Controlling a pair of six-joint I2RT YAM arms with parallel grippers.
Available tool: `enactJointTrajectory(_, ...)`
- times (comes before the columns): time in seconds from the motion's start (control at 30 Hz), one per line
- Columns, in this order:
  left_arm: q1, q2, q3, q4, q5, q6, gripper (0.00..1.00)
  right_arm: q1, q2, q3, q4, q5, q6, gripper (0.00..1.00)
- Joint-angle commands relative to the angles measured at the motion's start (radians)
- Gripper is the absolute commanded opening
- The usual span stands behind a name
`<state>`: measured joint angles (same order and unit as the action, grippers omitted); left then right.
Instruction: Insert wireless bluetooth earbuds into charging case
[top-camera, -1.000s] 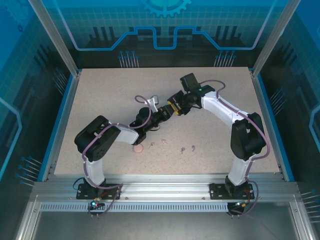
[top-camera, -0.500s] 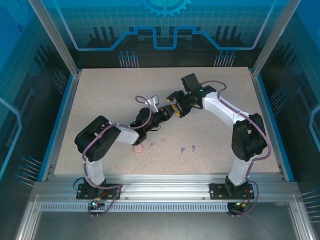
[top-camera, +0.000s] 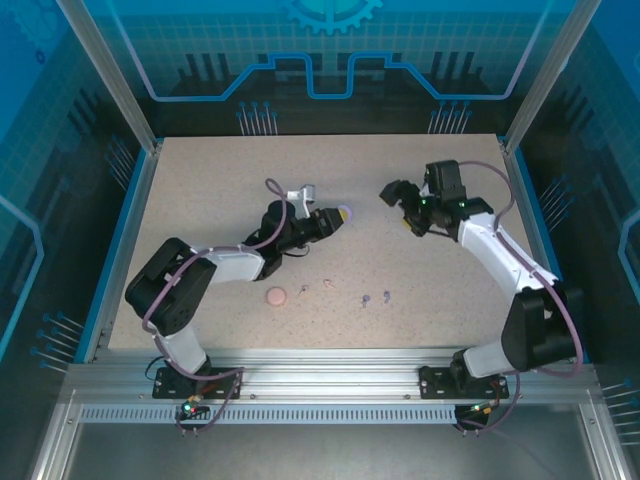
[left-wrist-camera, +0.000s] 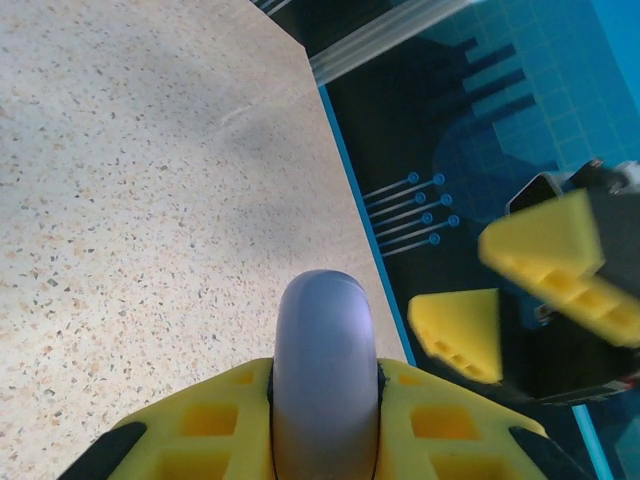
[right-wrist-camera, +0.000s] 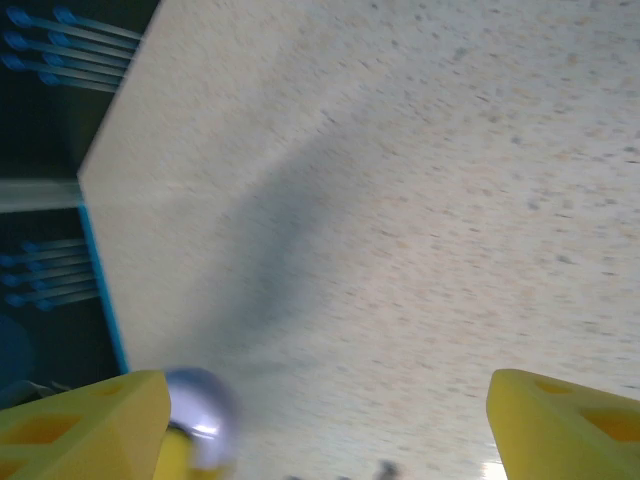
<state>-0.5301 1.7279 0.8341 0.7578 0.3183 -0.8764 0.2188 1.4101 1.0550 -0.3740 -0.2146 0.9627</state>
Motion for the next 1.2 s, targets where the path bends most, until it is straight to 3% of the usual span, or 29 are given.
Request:
enactJointTrajectory(0.0, 0.024, -0.068, 0.065, -0.174, 0.168, 0.129, 0.00, -0.006, -0.095, -0.122, 0.160, -0.038, -0.230, 0.83)
enactJointTrajectory(0.23, 0.079, -0.082, 0.106, -0.243, 0.362, 0.187, 0.00, 0.004, -0.209, -0.287, 0.355, -0.263, -0.375, 0.82)
enactJointTrajectory(0.4, 0.082, -0.070, 0.132, -0.268, 0.413, 0.187, 0.00, 0.036, -0.189, -0.297, 0.406, -0.343, -0.408, 0.81)
enactJointTrajectory(0.83, 0.080, -0.064, 0.128, -0.243, 0.423, 0.163, 0.00, 0.129, -0.039, -0.184, 0.434, -0.331, -0.406, 0.78)
enactJointTrajectory(1.17, 0.076, -0.085, 0.125, -0.229, 0.431, 0.154, 0.00, 0.120, 0.029, -0.168, 0.430, -0.281, -0.408, 0.73)
